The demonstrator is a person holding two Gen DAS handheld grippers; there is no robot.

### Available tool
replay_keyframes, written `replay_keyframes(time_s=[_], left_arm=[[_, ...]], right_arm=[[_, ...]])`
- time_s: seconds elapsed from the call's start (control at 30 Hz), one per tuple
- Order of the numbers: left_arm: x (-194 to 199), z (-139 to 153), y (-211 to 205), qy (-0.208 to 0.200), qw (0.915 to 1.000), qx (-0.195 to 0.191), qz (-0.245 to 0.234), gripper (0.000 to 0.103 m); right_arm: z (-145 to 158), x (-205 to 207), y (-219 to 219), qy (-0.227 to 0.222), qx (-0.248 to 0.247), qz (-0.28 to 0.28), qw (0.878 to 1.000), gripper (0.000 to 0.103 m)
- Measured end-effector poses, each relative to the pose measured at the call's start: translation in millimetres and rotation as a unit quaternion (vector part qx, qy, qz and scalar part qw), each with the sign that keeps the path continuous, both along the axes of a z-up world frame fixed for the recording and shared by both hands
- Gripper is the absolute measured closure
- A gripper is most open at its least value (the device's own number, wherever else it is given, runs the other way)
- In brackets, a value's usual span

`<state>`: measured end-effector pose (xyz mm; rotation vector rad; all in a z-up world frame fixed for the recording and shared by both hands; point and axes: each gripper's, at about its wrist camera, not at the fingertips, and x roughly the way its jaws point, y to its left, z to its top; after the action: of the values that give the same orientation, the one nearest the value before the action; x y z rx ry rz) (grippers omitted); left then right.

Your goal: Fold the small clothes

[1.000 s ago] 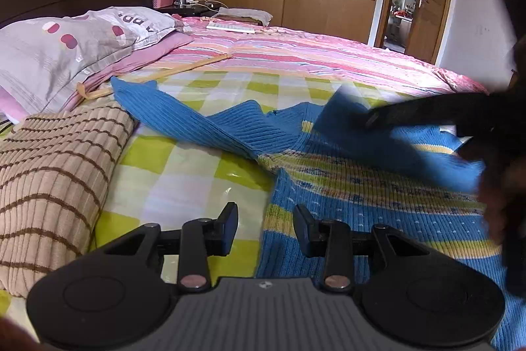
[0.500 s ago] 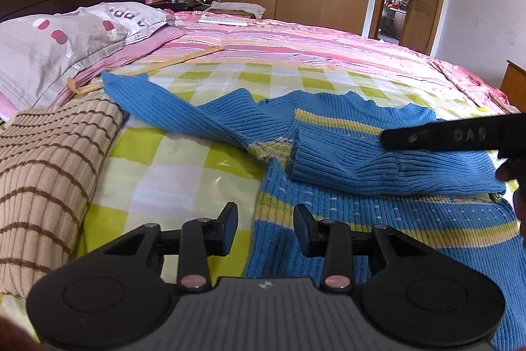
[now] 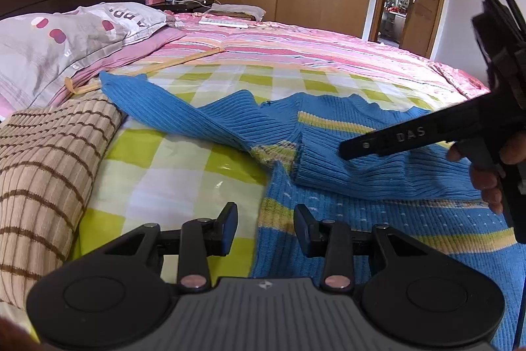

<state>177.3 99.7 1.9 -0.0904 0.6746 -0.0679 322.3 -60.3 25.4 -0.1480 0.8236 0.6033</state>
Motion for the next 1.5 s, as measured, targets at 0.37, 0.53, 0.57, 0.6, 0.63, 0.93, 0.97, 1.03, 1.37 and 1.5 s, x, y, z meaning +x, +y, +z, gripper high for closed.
replay_keyframes(time_s=[0.37, 0.53, 0.57, 0.6, 0.63, 0.93, 0.97, 1.03, 1.37, 1.5], left_arm=[[6, 3, 16, -0.011, 0.9998, -0.007, 0.017, 0.059], [6, 8, 21, -0.019, 0.9995, -0.013, 0.023, 0.059], [6, 9, 22, -0.021, 0.9994, -0.013, 0.024, 0.059], [6, 9, 24, -0.022, 0.9994, -0.015, 0.024, 0.059], [6, 10, 26, -0.023, 0.9993, -0.015, 0.025, 0.059], [13, 12, 36, -0.024, 0.9983, -0.022, 0.048, 0.059], [16, 11, 36, -0.021, 0.9982, -0.026, 0.051, 0.058], [23, 10, 34, -0.013, 0.9974, -0.035, 0.061, 0.056], [57, 10, 15, -0.027, 0.9866, -0.087, 0.135, 0.036], [73, -5, 10, -0.003, 0.9882, -0.05, 0.145, 0.059]], right_arm=[[5, 8, 17, -0.004, -0.016, -0.004, 1.0, 0.098], [15, 17, 15, -0.027, -0.003, -0.045, 0.999, 0.096], [13, 19, 18, -0.013, -0.007, -0.043, 0.999, 0.093], [9, 21, 23, 0.006, -0.018, -0.034, 0.999, 0.09], [4, 20, 28, 0.01, -0.041, -0.029, 0.999, 0.088], [37, 5, 50, -0.056, -0.046, -0.008, 0.997, 0.066], [41, 5, 53, -0.06, -0.04, -0.007, 0.997, 0.066], [48, 4, 55, -0.057, -0.022, -0.002, 0.998, 0.066], [62, -8, 38, -0.056, 0.01, -0.009, 0.998, 0.066], [66, 5, 48, -0.051, 0.007, 0.002, 0.999, 0.066]])
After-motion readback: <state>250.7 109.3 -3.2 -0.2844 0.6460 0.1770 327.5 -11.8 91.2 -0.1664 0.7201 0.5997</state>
